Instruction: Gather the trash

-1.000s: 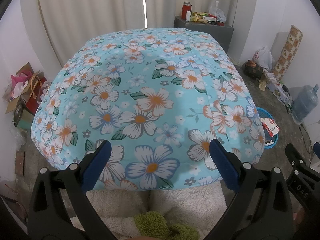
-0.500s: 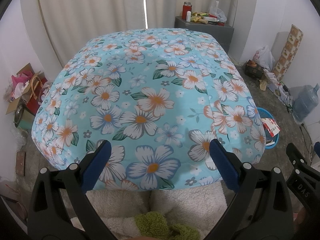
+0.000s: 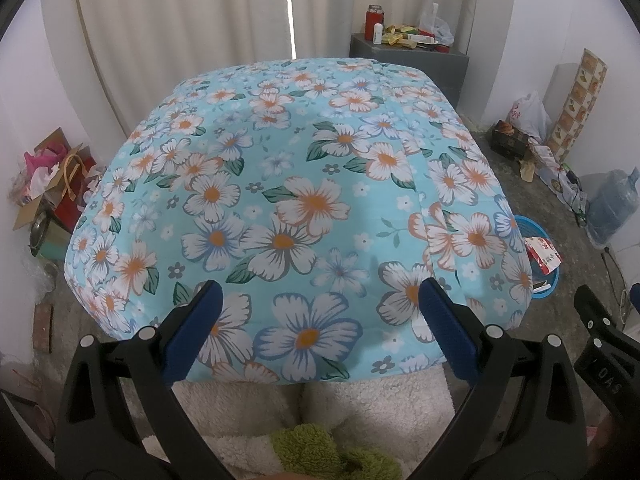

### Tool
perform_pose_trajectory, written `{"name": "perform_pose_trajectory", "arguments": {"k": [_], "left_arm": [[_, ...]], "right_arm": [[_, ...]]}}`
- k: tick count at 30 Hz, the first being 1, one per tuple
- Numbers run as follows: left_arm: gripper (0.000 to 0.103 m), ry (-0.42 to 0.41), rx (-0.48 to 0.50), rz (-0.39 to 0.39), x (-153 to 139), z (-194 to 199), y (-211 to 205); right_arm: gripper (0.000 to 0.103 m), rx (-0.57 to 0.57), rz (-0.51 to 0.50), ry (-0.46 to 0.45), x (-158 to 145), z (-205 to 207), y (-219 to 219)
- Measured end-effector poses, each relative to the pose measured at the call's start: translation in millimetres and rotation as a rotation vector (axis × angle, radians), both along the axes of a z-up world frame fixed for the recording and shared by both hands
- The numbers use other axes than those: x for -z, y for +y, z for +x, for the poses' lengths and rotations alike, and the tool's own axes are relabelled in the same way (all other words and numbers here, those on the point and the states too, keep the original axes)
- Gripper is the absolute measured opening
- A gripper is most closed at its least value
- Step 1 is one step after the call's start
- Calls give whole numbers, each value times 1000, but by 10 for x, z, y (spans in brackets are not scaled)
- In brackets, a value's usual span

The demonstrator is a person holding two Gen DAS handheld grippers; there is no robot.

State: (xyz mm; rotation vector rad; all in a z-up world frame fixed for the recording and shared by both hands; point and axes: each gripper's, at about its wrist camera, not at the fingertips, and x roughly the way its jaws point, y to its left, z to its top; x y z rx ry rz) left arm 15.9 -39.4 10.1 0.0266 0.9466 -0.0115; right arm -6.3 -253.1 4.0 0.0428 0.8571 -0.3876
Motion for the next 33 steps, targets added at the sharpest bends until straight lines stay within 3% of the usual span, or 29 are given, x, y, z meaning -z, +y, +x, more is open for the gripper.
{"name": "perform_pose_trajectory", "arguments": {"k": [33], "left_arm": [[94, 2, -3, 4, 7, -13, -8]], "right_arm": [[96, 9, 7, -5, -19, 0, 2]]}}
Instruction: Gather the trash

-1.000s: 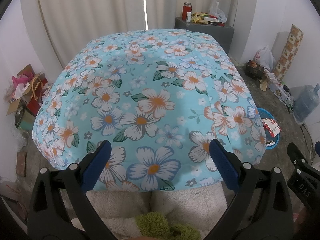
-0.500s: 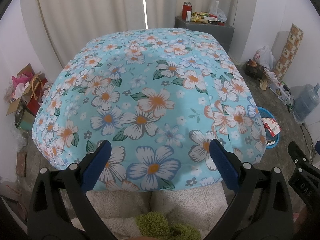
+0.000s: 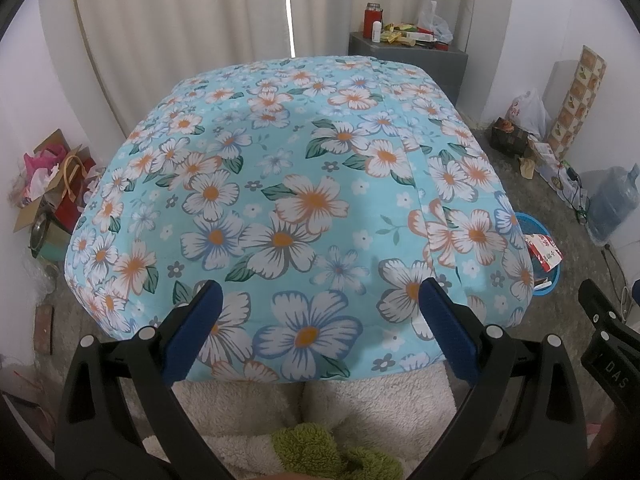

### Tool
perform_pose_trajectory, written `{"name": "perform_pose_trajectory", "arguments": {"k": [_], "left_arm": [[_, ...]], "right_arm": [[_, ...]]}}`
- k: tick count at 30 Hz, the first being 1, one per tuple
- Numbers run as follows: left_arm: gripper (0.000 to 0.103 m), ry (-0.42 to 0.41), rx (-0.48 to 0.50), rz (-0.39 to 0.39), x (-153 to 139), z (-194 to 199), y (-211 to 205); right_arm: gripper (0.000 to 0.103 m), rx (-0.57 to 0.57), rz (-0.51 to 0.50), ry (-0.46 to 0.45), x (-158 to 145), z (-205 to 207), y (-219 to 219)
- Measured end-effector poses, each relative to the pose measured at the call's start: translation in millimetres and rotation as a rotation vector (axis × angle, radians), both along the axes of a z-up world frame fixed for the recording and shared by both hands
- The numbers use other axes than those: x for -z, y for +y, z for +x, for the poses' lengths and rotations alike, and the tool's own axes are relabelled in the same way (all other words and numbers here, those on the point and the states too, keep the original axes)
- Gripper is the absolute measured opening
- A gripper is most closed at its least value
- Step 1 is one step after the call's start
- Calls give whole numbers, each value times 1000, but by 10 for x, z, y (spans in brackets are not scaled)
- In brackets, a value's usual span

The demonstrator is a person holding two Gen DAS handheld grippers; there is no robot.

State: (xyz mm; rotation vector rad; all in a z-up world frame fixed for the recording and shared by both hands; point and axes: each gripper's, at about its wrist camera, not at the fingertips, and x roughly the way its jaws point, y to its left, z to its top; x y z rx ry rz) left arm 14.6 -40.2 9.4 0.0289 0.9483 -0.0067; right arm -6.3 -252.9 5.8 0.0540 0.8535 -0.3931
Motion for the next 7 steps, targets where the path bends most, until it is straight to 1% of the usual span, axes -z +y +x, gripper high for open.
{"name": "perform_pose_trajectory", "arguments": {"k": [7], "left_arm": [[94, 1, 0, -2, 2, -2, 9]], "right_arm": [[96, 2, 0, -1, 0, -3, 6]]}}
